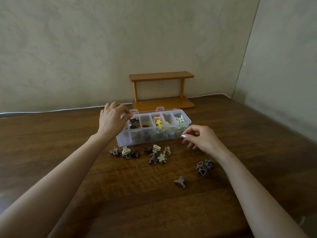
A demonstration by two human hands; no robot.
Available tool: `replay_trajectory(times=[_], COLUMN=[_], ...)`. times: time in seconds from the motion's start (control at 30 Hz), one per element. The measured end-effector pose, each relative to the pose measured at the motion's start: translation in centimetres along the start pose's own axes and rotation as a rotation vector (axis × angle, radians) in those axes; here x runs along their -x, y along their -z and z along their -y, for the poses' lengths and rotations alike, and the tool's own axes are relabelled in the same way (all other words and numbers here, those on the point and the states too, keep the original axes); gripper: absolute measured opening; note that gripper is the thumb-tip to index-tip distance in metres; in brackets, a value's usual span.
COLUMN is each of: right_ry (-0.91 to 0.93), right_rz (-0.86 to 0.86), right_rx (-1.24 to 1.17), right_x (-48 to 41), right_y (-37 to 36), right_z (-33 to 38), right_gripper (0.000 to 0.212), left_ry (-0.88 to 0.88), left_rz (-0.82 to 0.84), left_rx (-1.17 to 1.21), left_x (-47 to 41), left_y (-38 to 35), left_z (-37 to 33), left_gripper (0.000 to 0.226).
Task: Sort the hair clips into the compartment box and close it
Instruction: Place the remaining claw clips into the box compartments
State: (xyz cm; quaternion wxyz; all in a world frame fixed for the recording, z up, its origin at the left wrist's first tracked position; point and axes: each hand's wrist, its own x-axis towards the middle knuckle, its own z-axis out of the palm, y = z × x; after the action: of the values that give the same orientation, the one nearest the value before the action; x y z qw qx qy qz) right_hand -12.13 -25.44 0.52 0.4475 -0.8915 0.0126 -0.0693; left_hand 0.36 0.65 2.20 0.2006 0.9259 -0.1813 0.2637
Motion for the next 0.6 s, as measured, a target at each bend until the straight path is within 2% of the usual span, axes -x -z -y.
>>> replay_trajectory(times=[0.13,0.37,0.6], right_ry=[0.006,0.002,-0.002], right_rz=[0.001,0.007,0.021], right_rx=[0.008,0.013,0.022], right_x=[0.0,0.0,0.0], right_y=[0.0,-0.1,-0.1], right_z=[0.0,0.0,0.1], right_gripper=[0.008,0.007,0.008], left_ry=[-0.007,-0.019,0.023], left_rz=[0.095,0.066,0.061], left_rx=[-0.037,-0.245,-0.321], left_x=[0.0,-0.6,-1.4], left_y=[-0.1,-0.4,-0.7], left_z=[0.0,-1.4,-2.3], left_gripper=[0.022,0.024,0.023])
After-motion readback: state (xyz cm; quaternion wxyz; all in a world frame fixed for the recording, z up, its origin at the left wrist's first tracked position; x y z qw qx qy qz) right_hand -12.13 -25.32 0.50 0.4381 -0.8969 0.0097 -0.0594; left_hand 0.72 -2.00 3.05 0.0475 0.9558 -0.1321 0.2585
